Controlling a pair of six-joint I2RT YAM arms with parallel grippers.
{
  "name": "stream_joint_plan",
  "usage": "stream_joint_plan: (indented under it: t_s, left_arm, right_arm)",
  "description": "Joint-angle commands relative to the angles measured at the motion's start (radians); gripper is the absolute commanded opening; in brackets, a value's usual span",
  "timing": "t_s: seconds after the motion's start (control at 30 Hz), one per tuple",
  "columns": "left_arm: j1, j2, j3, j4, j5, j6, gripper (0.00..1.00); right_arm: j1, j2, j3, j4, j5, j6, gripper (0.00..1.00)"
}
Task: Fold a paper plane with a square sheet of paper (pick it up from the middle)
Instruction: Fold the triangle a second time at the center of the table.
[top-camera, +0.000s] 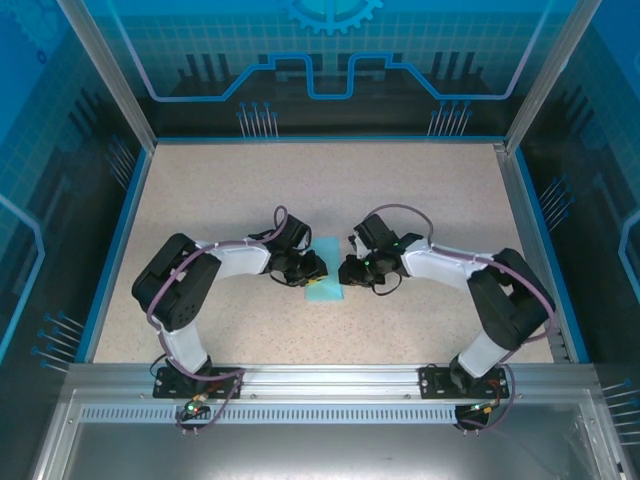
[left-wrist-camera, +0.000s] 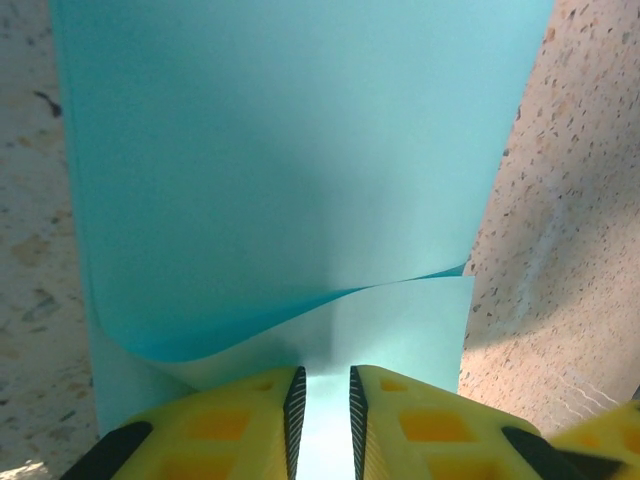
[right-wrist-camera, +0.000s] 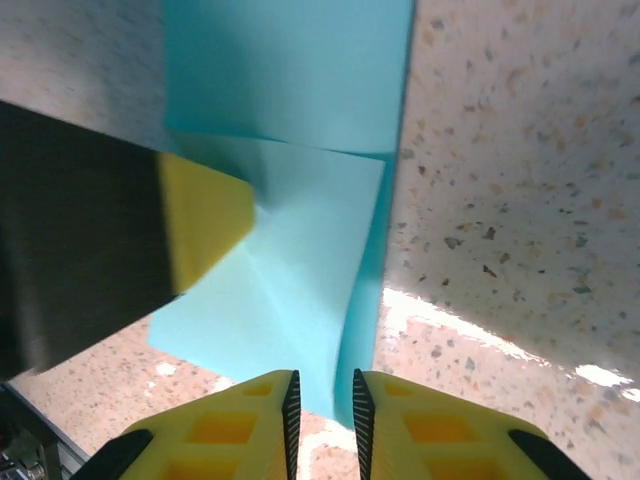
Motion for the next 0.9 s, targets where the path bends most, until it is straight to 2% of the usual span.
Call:
stream_joint_plan:
  t_s: [0.0, 0.13, 0.27, 0.53, 0.87]
  left_arm:
    - [0.007, 0.040, 0.002, -0.075, -0.040, -0.011, 0.23]
    - [0.007, 0.042, 0.002, -0.076, -0.040, -0.020, 0.22]
    - [0.007, 0.044, 0.001, -0.078, -0.042, -0.022, 0.20]
    - [0.008, 0.056, -0.003, -0.078, -0.048, -0.038, 0.19]
    - [0.007, 0.063, 0.002, -0.099, -0.061, -0.034, 0.19]
  right_arm:
    - [0.056, -0.005, 0.051, -0.075, 0.080, -0.035, 0.24]
    - [0.123, 0.071, 0.114, -0.105, 0.106, -0.040, 0.19]
    - [0.147, 0.132, 0.148, -0.103, 0.093, -0.035, 0.14]
    - [0.148, 0.208, 0.185, -0.144, 0.100, -0.043, 0.11]
    - [0.140, 0.224, 0.185, -0.204, 0.143, -0.059, 0.11]
